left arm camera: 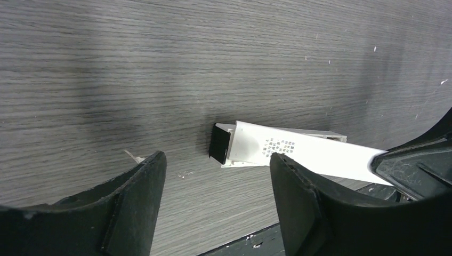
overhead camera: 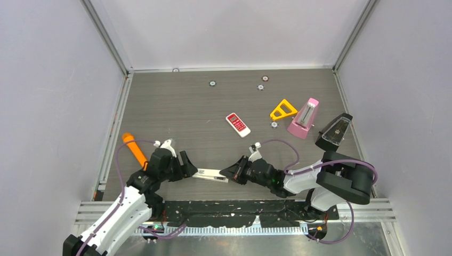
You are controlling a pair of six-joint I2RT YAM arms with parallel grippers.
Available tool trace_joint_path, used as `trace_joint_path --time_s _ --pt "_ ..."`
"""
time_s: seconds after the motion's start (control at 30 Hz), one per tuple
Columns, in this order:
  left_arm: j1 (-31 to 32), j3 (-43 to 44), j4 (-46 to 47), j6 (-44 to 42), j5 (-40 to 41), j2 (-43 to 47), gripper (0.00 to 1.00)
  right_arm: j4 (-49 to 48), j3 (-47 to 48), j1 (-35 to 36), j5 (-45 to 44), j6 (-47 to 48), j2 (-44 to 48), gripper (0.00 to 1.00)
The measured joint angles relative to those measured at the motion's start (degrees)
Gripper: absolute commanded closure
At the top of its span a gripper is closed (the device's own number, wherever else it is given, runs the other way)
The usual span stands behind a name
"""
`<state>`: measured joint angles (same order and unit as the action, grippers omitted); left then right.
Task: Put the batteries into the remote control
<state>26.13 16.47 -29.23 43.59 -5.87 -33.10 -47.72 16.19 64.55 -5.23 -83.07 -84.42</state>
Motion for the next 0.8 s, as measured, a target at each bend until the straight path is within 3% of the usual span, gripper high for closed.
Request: trace_joint_path --time_s 0.37,0.8 --pt "0.0 -1.3 1.8 0.0 -0.8 -0.9 0.33 -3.6 -1.4 0.0 0.8 -1.2 -1.9 0.95" --pt "0.0 -1.8 3.0 -0.1 -1.4 -1.6 0.42 -11.4 -2.7 0.0 2.3 -4.9 -7.1 0.95"
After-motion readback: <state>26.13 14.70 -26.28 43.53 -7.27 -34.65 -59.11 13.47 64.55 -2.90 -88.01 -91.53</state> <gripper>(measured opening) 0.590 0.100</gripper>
